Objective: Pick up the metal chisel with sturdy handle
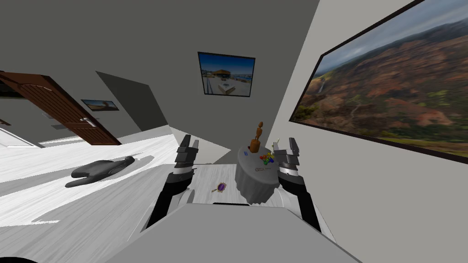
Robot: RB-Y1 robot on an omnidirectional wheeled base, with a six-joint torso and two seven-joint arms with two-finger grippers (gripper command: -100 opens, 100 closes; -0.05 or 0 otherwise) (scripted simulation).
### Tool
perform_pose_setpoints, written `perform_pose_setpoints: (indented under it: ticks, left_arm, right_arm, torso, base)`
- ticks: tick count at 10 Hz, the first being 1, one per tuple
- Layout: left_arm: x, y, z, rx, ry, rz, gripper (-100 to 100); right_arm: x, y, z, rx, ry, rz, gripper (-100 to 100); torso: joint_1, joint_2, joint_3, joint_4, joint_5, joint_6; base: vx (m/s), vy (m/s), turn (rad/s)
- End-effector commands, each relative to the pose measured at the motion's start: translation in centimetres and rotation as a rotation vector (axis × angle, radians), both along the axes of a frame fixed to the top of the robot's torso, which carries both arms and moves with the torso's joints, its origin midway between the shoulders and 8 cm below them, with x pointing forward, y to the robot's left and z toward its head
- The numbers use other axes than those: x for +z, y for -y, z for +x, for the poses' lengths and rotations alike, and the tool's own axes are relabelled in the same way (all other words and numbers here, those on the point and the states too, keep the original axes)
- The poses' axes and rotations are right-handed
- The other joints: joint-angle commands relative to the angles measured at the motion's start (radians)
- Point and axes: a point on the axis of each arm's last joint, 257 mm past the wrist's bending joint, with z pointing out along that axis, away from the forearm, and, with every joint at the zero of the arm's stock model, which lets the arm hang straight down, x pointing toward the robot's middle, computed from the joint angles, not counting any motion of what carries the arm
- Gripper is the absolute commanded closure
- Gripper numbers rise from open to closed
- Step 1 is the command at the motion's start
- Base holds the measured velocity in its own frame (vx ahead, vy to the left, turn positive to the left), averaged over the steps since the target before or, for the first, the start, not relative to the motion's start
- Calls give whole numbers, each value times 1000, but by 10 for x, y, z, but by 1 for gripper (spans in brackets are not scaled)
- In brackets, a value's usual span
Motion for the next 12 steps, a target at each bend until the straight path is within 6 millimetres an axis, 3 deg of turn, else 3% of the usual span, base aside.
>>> perform_pose_setpoints:
  ticks: [1,3,6,7,9,10,12]
  left_arm:
    - [0,0,0,0,0,0,0]
    - [0,0,0,0,0,0,0]
    - [0,0,0,0,0,0,0]
    - [0,0,0,0,0,0,0]
    - [0,0,0,0,0,0,0]
    - [0,0,0,0,0,0,0]
    - [0,0,0,0,0,0,0]
  right_arm:
    - [-8,-4,3,4,-25,-38,-100]
    - [-26,-12,10,9,-79,-110,-100]
    - [-74,-25,22,17,-200,-259,-100]
    - [-74,-26,22,19,-200,-264,-100]
    - [-118,-34,28,29,-298,-381,-100]
    - [-119,-35,28,33,-299,-393,-100]
    - [-165,-44,27,52,-388,-528,-100]
  torso:
    - [0,0,0,0,0,0]
    - [0,4,2,1,0,0]
    - [1,7,4,1,0,0]
    - [1,8,5,2,0,0]
    - [1,6,3,1,0,0]
    - [1,7,4,1,0,0]
    - [0,6,3,1,0,0]
  base:
    - [-24,2,14]
    - [-76,6,26]
    - [-106,21,68]
    - [-82,19,26]
    - [-90,20,109]
    - [-86,12,35]
    - [-91,16,121]
